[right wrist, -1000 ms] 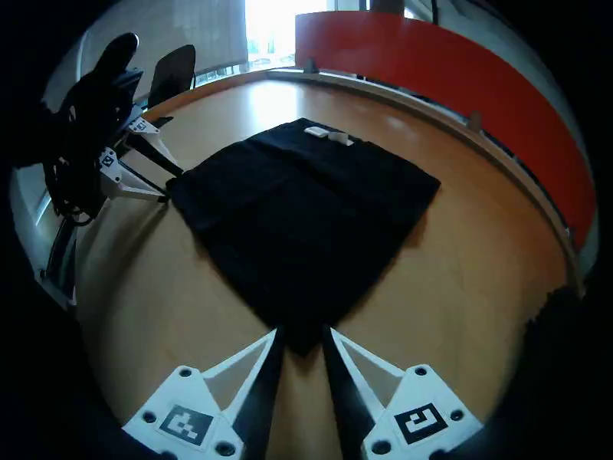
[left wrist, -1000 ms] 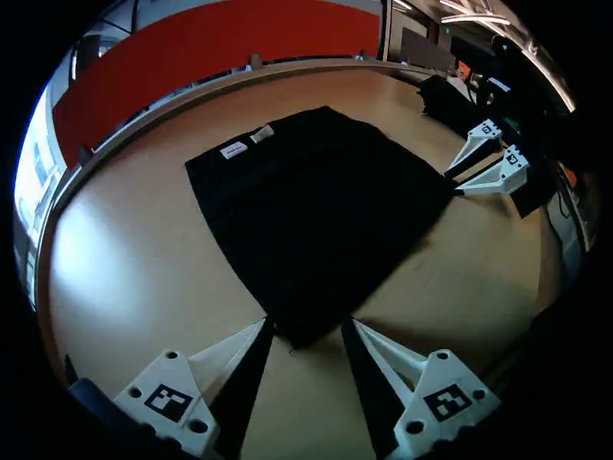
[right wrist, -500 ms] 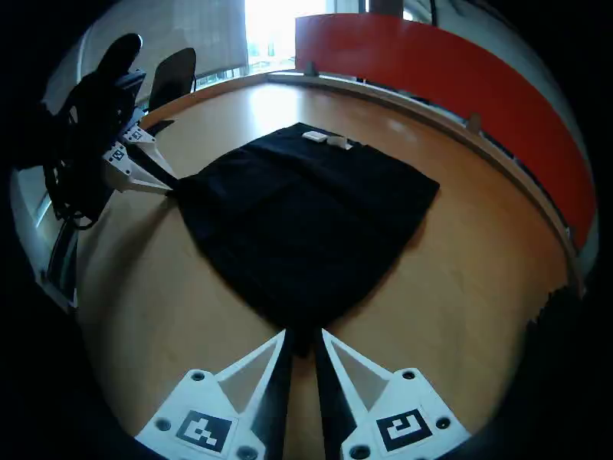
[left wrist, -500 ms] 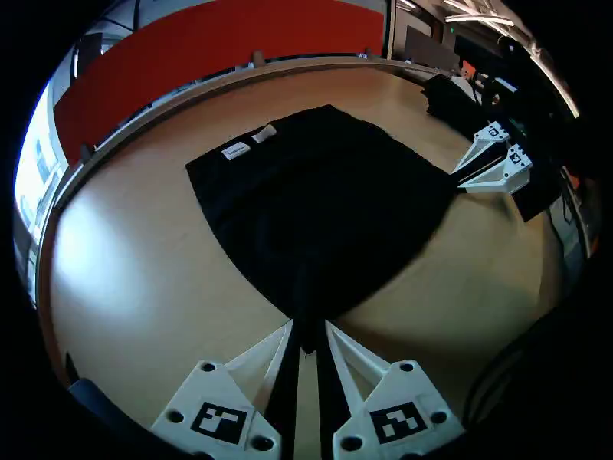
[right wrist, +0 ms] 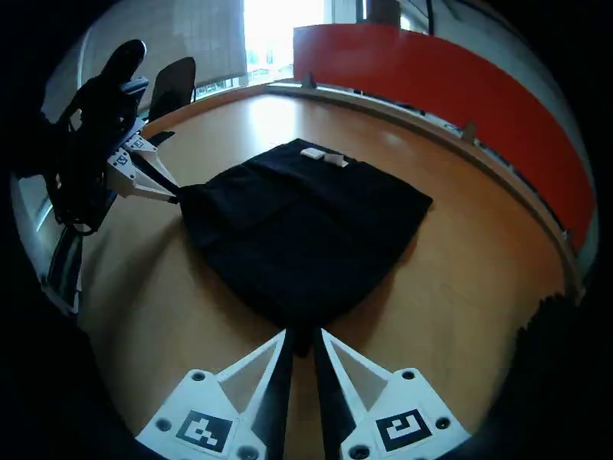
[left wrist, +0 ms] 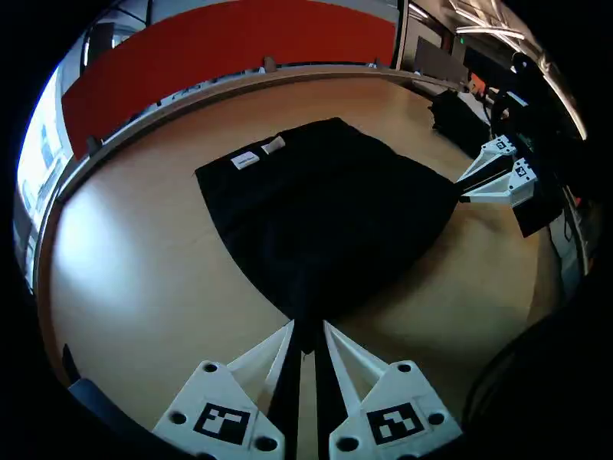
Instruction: Fold towel
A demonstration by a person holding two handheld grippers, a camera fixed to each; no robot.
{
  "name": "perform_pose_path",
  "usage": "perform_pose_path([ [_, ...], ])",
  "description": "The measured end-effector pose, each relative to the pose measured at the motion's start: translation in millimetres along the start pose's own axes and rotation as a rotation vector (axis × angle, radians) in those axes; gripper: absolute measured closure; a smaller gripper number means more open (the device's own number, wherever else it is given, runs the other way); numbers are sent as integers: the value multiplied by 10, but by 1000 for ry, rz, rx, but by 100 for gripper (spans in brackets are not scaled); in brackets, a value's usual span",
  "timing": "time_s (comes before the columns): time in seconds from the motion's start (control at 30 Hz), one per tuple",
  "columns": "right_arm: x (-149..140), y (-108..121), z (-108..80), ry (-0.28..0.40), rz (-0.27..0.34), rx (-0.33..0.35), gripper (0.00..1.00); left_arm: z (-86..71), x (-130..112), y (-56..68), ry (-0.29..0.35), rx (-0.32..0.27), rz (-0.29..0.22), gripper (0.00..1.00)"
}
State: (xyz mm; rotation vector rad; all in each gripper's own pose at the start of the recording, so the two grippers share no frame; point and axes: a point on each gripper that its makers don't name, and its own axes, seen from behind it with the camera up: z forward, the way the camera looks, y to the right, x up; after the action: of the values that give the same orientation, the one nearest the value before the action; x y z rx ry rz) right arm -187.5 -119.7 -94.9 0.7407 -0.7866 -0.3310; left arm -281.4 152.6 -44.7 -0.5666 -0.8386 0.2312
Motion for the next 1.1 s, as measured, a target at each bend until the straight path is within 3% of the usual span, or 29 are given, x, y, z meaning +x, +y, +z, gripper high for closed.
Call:
perform_pose_path([
  [0.5, 297, -76, -389, 53, -12, -6, 82, -390, 171, 106, -7, -11, 4, 89],
  [1.1, 554, -125, -840, 94, 7, -6, 82, -776, 368, 230, -14, -28, -51, 89],
])
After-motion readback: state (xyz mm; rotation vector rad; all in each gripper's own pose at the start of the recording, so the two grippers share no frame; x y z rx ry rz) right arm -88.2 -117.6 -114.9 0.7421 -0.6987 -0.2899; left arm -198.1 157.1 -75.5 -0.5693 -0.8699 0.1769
